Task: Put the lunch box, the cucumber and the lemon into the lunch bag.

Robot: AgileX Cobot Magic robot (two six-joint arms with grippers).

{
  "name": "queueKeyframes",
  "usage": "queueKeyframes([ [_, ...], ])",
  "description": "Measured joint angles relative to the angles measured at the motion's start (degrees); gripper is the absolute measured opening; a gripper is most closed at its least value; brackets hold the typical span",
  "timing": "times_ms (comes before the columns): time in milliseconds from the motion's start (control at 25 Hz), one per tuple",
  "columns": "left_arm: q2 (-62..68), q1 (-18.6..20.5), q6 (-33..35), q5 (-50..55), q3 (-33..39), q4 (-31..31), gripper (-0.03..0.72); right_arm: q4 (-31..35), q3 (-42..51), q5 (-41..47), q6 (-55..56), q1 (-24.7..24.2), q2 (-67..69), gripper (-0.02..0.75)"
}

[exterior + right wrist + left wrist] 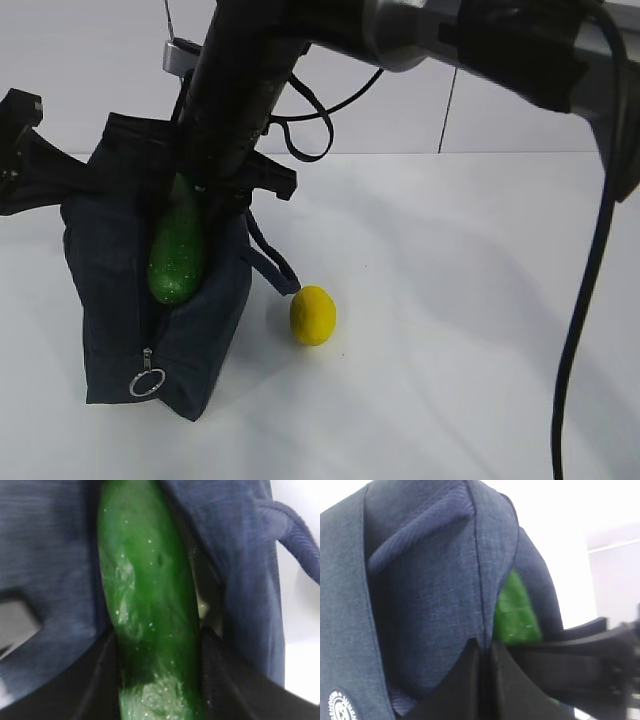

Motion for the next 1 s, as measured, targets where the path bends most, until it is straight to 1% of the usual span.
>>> queueKeyframes([
  [240,0.0,0.0,0.0,0.1,0.0,0.0,-0.004,0.3,0.0,-0.3,0.0,0.0,1.0,0.356],
  [600,0.0,0.0,0.0,0.2,0.0,0.0,-0.004,1.2,0.0,-7.3,0.0,0.0,1.1,0.355],
  [1000,0.0,0.0,0.0,0.3,0.0,0.0,-0.004,0.5,0.0,-7.5,-1.5,0.0,1.1,0.358],
])
